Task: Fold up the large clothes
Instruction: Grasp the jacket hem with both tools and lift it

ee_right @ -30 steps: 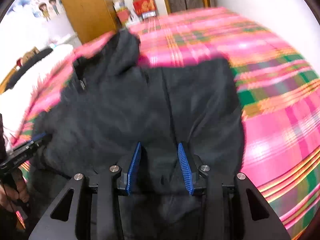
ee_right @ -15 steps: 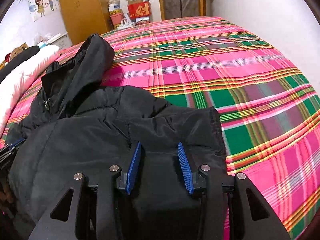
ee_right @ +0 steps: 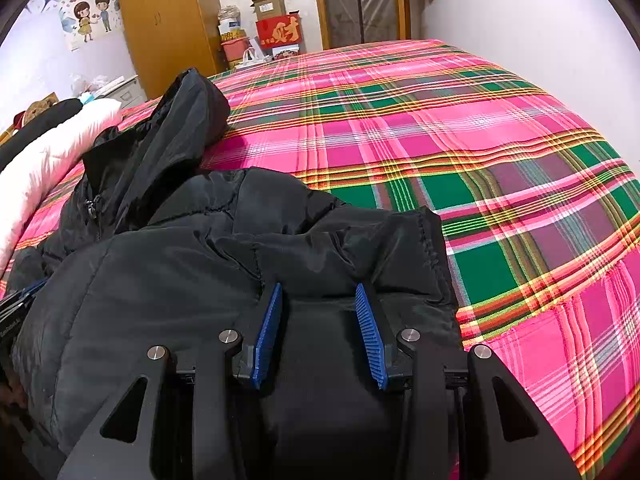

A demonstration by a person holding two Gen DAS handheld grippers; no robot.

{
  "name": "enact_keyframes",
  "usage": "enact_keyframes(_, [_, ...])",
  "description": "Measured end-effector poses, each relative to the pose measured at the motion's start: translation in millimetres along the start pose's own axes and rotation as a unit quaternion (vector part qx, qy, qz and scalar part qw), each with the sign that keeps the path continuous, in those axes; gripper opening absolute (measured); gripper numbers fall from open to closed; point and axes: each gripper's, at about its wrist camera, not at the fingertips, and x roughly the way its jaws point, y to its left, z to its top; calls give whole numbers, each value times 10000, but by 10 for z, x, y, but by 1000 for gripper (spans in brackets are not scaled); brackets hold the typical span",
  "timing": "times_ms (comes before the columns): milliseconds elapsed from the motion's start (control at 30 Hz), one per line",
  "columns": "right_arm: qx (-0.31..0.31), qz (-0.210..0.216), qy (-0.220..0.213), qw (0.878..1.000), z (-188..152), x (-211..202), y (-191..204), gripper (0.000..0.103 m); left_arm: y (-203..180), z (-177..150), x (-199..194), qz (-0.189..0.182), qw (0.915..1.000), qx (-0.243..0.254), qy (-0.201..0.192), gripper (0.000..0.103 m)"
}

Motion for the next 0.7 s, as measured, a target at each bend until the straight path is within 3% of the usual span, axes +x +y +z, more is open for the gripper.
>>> enact_keyframes(267, [-66,-75,201,9997,228,-299,99,40,50,235,-231,-169,9992,-85,342,29])
enact_keyframes(333, [-80,137,101,9998,327,-458,157,41,88,325,-397,-308,9991,-62,291,37])
enact_keyframes(433, [-251,461,-112,9986,550,-648,335,50,148,505,-594,-397,9991,124,74,53])
enact_keyframes(567, [-327,818,-60,9961,920,-502,624,52,314,857,-467,-355,9993,39,135,57])
enact_keyframes(700, [-556,840,137,9948,1265,-124,913,52,485,1237,-92,-220,9992,-125,313,58])
